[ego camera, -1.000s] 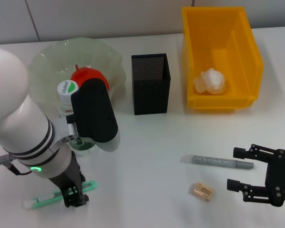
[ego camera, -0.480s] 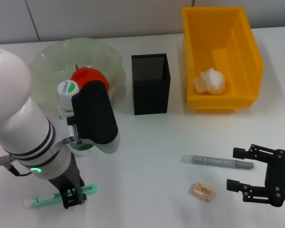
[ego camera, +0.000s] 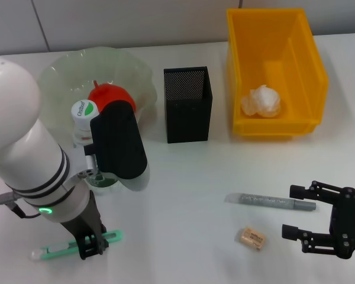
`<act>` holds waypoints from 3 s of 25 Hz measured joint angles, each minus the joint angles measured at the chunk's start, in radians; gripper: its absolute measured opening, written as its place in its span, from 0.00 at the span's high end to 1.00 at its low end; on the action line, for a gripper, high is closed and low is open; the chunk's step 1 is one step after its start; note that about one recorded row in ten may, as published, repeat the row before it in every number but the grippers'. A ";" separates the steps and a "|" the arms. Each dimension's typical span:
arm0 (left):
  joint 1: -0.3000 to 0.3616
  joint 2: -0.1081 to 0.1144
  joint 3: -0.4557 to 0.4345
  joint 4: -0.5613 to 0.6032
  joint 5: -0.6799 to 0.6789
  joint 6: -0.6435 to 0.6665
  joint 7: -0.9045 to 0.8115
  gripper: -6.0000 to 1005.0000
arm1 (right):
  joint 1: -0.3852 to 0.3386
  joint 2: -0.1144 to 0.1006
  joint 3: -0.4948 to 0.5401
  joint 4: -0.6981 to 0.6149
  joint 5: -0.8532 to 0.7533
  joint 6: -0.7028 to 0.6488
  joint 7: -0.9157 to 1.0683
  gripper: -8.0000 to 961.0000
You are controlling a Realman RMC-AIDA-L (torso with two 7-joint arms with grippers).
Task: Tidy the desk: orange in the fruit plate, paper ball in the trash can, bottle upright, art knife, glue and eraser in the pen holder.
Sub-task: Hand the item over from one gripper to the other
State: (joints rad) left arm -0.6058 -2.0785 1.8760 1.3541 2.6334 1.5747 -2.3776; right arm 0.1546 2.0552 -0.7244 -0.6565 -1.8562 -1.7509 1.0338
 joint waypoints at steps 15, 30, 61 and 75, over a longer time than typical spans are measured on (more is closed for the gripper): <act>0.016 0.005 -0.089 0.273 -0.215 0.161 0.038 0.81 | -0.031 -0.017 0.103 -0.005 0.000 -0.088 0.000 0.17; 0.011 0.005 -0.291 0.350 -0.563 -0.083 0.116 0.79 | -0.109 -0.016 0.294 -0.003 0.007 -0.201 -0.186 0.17; -0.002 0.007 -0.445 0.083 -0.861 -0.191 0.142 0.77 | -0.072 0.037 0.341 0.290 0.037 -0.271 -1.767 0.17; -0.060 0.006 -0.417 0.043 -0.850 -0.183 0.044 0.76 | -0.034 0.034 0.347 0.619 0.028 -0.153 -2.780 0.17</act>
State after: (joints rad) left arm -0.6660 -2.0728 1.4587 1.3976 1.7833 1.3913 -2.3339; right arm 0.1202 2.0894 -0.3770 -0.0378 -1.8278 -1.9040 -1.7461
